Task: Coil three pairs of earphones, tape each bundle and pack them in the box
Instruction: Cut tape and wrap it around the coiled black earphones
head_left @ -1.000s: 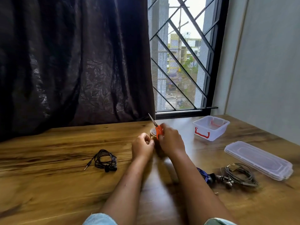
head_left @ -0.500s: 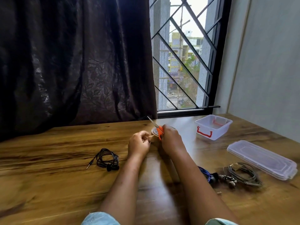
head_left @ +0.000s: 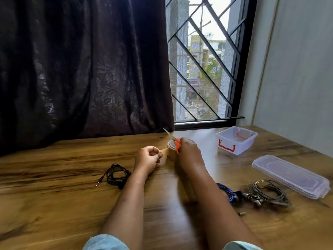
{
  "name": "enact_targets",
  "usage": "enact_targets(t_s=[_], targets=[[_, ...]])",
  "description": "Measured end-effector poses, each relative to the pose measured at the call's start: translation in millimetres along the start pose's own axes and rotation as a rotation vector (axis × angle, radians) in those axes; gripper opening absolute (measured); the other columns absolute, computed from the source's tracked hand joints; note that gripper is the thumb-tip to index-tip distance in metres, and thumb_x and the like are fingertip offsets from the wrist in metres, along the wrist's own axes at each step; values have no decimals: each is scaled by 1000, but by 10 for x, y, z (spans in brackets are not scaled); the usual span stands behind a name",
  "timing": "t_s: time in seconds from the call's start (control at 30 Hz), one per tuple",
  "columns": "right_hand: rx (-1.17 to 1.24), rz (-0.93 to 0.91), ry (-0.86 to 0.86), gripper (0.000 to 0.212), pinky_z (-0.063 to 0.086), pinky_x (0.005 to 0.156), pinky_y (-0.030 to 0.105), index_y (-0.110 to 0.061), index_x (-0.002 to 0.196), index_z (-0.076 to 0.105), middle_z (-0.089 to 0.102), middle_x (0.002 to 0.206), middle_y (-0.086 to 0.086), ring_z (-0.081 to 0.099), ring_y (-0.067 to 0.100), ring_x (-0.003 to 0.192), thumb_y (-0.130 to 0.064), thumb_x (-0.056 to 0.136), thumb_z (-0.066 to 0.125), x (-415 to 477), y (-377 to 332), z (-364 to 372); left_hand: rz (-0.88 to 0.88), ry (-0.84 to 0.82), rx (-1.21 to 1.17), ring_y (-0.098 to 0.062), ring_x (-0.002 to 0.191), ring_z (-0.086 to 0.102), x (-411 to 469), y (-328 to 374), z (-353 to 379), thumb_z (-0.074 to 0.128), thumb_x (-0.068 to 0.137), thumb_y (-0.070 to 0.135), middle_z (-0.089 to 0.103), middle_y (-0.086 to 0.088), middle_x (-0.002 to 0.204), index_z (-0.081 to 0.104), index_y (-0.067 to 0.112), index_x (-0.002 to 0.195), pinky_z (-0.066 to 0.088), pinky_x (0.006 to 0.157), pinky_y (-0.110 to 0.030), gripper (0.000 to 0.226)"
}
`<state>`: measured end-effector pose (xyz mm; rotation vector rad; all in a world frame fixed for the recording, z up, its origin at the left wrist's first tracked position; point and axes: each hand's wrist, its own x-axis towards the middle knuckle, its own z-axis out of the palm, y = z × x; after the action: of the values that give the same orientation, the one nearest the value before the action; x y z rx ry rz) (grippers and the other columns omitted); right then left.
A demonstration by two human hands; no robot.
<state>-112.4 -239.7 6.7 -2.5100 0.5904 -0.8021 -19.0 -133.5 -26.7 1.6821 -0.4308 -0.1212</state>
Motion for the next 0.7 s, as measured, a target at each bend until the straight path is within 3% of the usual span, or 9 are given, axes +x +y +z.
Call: enact_targets(t_s=[0.2,0.4,0.53,0.7], targets=[[-137,-65,48,17,40,73,27,-10,107,60,63,107,12,61,28,98,-12,92,52,22,-1,-136,-4,-21,-96,-13,56,55,10,-27,-13,68,82,-2,61,-4,70,62,8,80,48,44,-20,12],[-366,-43,-136,27,41,77,28,-13,113,63,63,113,11,58,28,104,-17,86,61,95,64,-433,13,-14,-116,-12,60,57,9,-42,-6,68,82,-2,62,-4,72,63,10,78,48,45,-17,14],[-486,-136,-231,35,40,92,29,-14,120,63,56,118,8,55,27,109,-10,85,57,77,-35,-523,22,-20,-102,-11,63,58,-11,-23,-17,67,83,-1,64,-3,74,65,10,82,49,46,-15,11],[-523,-147,-266,38,44,91,34,-12,125,60,49,121,8,49,32,115,-13,87,59,92,-148,-471,32,-26,-100,-10,66,58,-32,-11,-16,66,83,-2,64,-4,81,65,9,84,48,45,-14,11]])
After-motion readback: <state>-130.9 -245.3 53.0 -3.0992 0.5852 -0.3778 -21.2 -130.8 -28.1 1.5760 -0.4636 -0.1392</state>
